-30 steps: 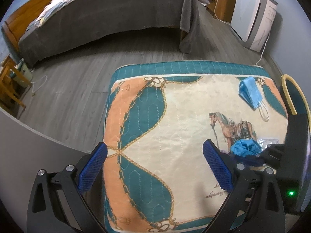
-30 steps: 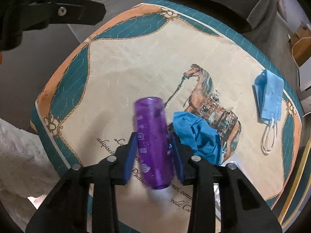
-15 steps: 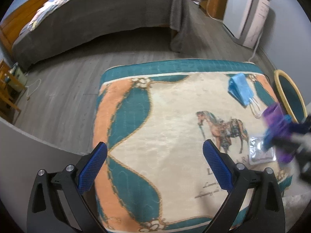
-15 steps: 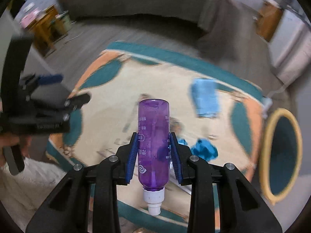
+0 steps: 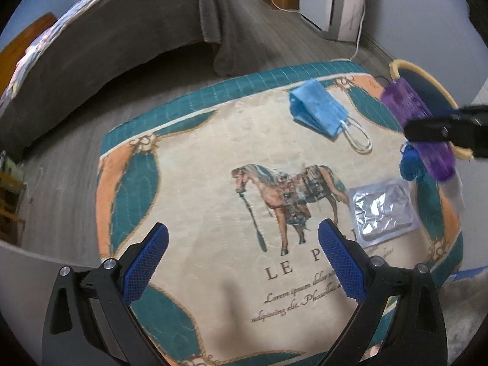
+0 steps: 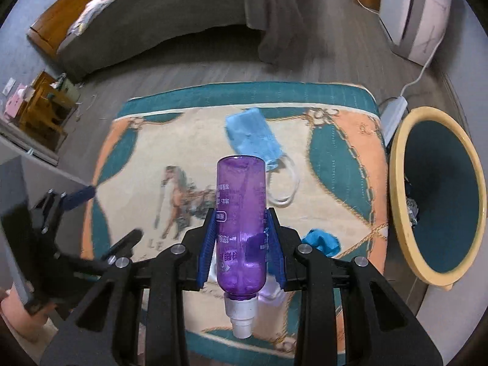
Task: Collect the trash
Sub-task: 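Pass the purple bottle to the left tool while the right tool grasps the blue glove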
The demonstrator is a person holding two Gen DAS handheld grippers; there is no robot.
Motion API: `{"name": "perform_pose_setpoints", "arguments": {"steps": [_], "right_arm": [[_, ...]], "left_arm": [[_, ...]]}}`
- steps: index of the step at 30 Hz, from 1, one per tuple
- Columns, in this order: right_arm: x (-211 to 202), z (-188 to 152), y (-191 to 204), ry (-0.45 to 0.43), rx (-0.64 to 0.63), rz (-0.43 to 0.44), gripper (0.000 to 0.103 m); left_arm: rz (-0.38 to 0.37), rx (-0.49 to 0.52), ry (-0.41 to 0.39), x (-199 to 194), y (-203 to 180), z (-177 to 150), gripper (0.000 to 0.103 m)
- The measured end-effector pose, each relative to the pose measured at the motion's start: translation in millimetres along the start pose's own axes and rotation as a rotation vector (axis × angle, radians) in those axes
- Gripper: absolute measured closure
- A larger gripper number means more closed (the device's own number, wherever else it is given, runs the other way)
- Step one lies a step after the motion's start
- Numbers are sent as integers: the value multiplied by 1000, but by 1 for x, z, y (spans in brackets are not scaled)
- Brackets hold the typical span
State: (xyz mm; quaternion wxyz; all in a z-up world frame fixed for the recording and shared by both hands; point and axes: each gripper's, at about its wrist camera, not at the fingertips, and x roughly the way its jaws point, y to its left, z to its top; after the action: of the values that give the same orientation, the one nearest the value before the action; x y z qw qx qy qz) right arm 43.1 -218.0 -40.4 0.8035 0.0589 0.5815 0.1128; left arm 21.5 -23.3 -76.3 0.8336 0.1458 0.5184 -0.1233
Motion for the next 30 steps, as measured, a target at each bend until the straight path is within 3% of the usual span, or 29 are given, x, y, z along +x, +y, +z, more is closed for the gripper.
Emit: {"name": "perform_pose_setpoints", "arguments": {"steps": [2,6,11,16,21,30], "right_arm": [[13,2,-6,23,-21,-57,71],[36,0,-11,70,-42,-91,71],[47,6,-13,48,-48,-67,68],[27,15,-28,7,18,-56,67],[26,14,-55,14,74,-111,67],[32,8,-89,35,182,-78,67]], "left_arm": [[3,8,10,3,-3,-1,6],[12,25,26,10,-10,-1,6],[9,32,32,13,-18,3,6],[-6,43,20,12,-30,11,6],[-52,21,4,17,-47,27,6],[-186,-69,-25,35,-86,49,8]]}}
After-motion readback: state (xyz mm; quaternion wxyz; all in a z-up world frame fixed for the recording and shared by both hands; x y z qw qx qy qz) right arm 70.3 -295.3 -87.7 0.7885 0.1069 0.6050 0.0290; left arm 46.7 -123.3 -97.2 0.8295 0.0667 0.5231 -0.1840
